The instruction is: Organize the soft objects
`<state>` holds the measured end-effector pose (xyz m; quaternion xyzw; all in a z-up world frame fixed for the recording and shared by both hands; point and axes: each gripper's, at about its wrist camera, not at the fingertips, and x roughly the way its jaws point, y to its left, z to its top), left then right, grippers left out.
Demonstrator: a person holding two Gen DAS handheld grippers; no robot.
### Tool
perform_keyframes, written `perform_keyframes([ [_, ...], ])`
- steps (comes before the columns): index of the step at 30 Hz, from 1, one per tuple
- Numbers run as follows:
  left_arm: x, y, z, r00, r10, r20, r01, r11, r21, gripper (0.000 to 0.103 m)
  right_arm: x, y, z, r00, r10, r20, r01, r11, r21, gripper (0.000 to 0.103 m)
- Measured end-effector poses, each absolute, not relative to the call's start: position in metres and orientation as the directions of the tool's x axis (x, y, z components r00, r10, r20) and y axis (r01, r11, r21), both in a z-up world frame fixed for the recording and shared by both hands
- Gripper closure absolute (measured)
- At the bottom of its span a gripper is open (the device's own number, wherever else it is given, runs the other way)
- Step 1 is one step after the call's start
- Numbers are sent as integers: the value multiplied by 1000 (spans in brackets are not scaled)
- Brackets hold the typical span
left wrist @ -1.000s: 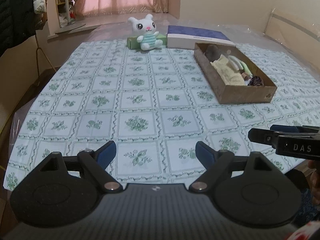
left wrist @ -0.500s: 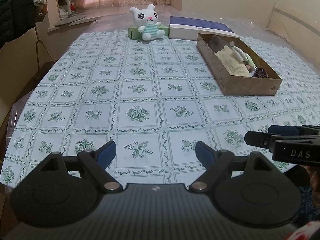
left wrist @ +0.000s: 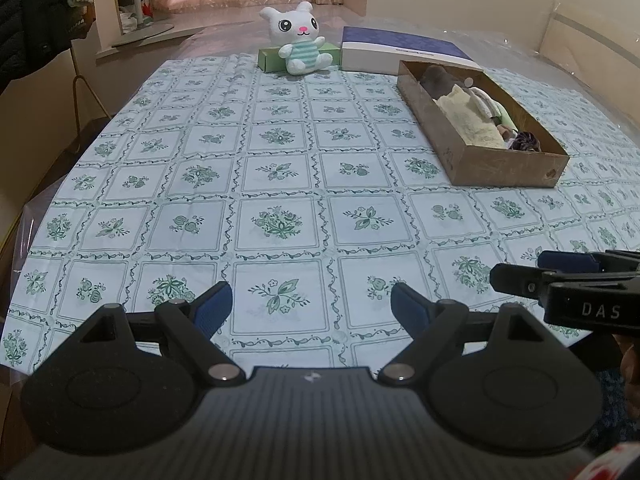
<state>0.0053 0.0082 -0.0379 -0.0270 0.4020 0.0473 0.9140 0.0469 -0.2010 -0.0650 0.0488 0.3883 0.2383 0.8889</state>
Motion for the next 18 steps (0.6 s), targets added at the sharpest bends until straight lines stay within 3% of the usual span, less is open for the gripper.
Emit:
perform_keyframes([
  [18,6,8,-37,675,59,-735,-104,994,-16,18,47,-201,-65,587,461,-666,-386,882,271,33],
])
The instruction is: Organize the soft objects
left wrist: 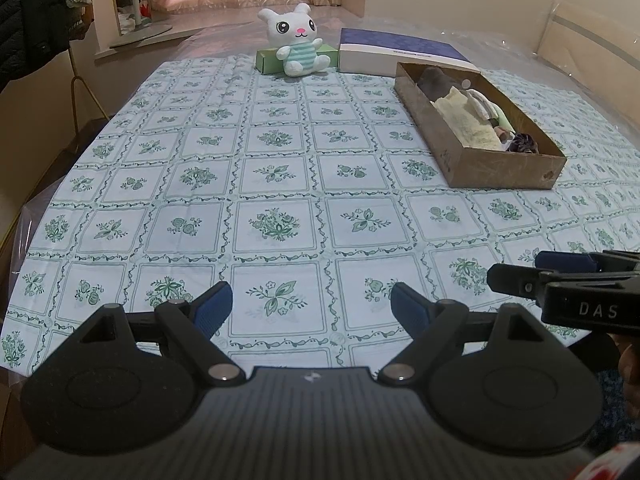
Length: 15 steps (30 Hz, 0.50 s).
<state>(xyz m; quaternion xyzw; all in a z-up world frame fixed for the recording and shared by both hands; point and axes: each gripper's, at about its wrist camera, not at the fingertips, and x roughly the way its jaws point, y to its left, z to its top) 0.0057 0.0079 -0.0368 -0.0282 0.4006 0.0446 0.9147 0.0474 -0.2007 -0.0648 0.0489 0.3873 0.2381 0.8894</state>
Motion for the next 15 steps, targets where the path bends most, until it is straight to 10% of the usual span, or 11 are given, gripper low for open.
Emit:
perform_keyframes([
  [15,6,7,-34,677,57,-733,-102,995,-17,18,47,-202,-63,589,462,-663,-385,882,273,33],
])
